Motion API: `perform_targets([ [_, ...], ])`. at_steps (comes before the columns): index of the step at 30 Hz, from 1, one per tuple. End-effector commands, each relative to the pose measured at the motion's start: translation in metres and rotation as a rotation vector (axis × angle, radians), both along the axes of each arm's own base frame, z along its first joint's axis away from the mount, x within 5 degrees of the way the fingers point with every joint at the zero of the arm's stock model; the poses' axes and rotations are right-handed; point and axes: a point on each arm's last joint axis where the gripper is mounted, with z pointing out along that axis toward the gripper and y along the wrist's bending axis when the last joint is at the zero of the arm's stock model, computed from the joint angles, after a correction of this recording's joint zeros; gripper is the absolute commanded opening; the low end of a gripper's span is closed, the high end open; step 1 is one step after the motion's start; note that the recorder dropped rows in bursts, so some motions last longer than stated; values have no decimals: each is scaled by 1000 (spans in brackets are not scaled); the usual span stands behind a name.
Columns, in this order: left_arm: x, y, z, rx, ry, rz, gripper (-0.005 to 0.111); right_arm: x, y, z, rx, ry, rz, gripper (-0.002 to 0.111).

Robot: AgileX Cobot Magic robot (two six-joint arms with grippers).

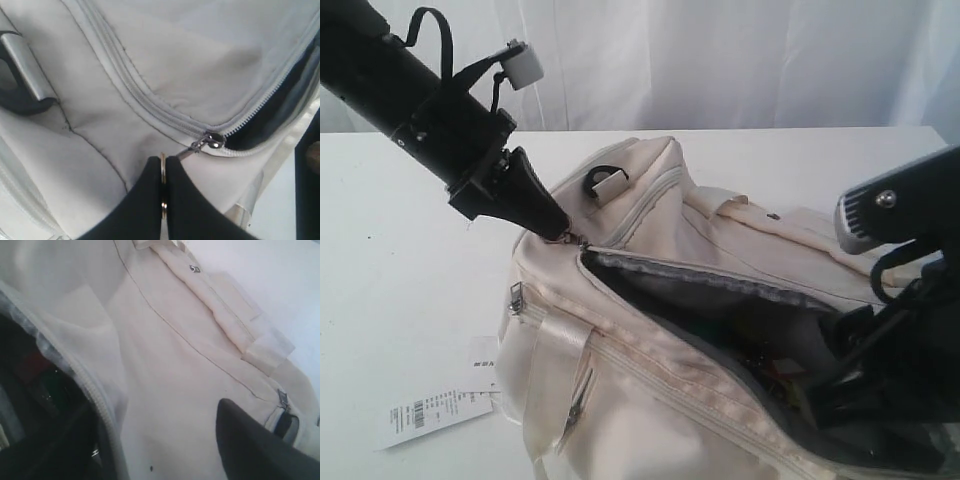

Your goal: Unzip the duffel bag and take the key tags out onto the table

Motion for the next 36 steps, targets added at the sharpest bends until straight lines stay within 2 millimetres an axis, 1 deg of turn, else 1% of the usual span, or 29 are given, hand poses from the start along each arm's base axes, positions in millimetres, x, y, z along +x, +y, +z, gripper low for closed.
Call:
perform_targets([
  [1, -6, 1, 5, -2, 33, -34, 0, -1, -7, 2, -6, 5, 6, 73],
  [2, -6, 1, 5, -2, 36, -37, 0, -1, -8, 2, 1, 6, 6, 79],
  [4, -8, 2, 5, -1, 44, -46, 0, -1, -9, 3, 5, 5, 6, 88],
  [6, -8, 2, 5, 4, 48, -52, 0, -1, -10, 3, 16, 5, -1, 93],
  [10, -12, 3, 5, 9, 76, -79, 0, 1, -9, 10, 25, -34, 3, 94],
  [12, -14, 3, 6, 8, 79, -78, 0, 3, -9, 21, 60, -68, 4, 94],
  [13, -17, 6, 6, 12, 54, -54, 0, 2, -8, 35, 119, -56, 0, 94],
  [14, -19, 9, 6, 28, 33, -35, 0, 1, -7, 43, 144, -44, 11, 94],
  [15, -20, 11, 6, 44, 19, -22, 0, 0, -7, 50, 147, -37, 32, 94],
  [16, -22, 13, 7, 58, 10, -4, 0, -1, -7, 51, 132, -39, 54, 94],
  [17, -25, 14, 8, 60, 9, 5, 0, 0, -7, 51, 121, -41, 59, 94],
  [20, -34, 18, 7, 69, 5, 13, 0, 0, -8, 38, 92, -37, 41, 94],
  [22, -40, 19, 8, 68, 3, 13, 0, 4, -12, 28, 86, -25, -19, 92],
  [25, -46, 21, 15, 60, -15, 15, 0, 10, -18, 19, 72, -17, -92, 87],
  [27, -50, 22, 21, 54, -32, 16, 0, 17, -24, 17, 77, -15, -164, 83],
  [29, -55, 23, 28, 41, -46, 12, 0, 22, -30, 16, 73, -17, -223, 82],
  [36, -75, 28, 51, 0, -91, -7, 0, 40, -52, 15, 55, -12, -415, 82],
])
